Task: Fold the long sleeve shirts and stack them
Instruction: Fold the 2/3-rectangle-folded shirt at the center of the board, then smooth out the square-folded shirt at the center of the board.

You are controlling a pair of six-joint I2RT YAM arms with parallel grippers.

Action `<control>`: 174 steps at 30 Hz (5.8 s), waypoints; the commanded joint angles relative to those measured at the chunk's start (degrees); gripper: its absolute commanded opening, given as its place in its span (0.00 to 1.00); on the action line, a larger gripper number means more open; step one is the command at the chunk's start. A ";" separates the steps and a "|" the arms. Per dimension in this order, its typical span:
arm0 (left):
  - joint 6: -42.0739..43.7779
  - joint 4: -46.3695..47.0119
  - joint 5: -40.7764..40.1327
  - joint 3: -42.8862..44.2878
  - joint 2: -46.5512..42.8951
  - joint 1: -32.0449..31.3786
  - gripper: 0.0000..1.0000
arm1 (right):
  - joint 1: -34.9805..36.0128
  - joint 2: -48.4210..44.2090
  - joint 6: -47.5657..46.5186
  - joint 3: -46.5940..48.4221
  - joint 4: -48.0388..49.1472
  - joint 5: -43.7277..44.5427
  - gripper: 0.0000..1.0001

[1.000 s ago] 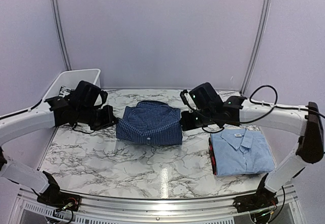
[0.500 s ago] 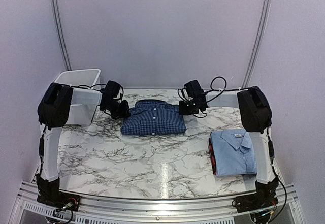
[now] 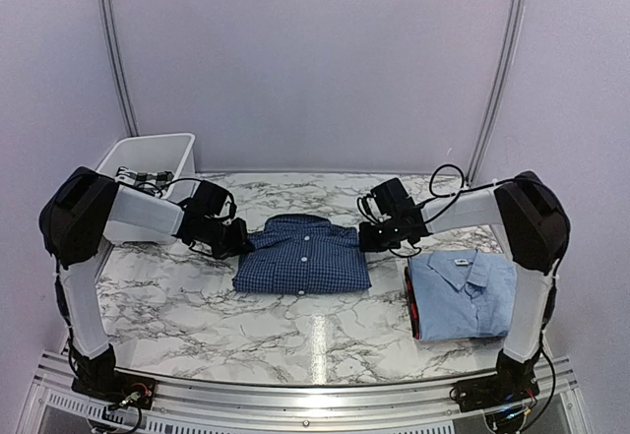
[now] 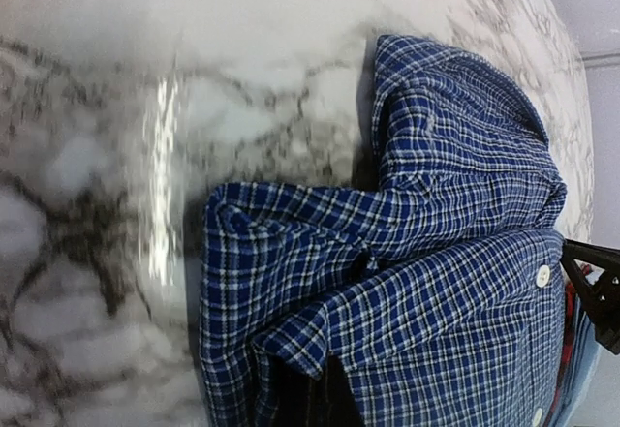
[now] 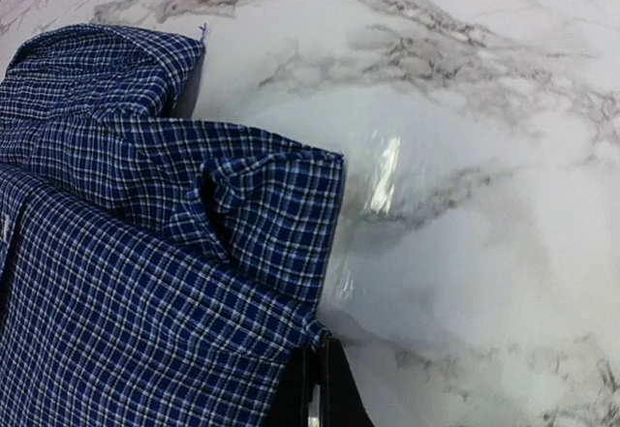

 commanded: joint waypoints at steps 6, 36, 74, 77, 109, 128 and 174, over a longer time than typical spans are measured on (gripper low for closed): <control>-2.84 0.27 -8.65 -15.45 -17.77 -6.20 0.00 | 8.86 -15.74 6.82 -10.92 -2.76 7.64 0.00; 6.52 -13.18 -12.83 8.04 -1.71 2.43 0.00 | 0.67 6.76 -2.65 14.69 1.72 6.10 0.00; 7.04 -15.47 -17.13 6.74 -10.07 -0.50 0.20 | 5.69 15.19 -8.55 27.80 -2.01 -1.02 0.18; 6.94 -15.40 -16.65 8.98 -6.80 -0.76 0.16 | 4.62 18.94 -7.66 31.18 -1.65 -2.19 0.17; 7.44 -16.89 -16.60 18.32 5.74 2.87 0.13 | 1.19 14.22 -6.33 23.81 -1.36 -5.22 0.23; 9.50 -19.68 -14.10 14.99 -6.67 0.53 0.30 | -0.54 13.62 -6.40 26.00 -5.55 -4.86 0.35; 3.65 -7.64 -5.88 -12.44 -11.87 -0.74 0.51 | 24.03 8.90 -3.74 15.83 -12.61 14.31 0.56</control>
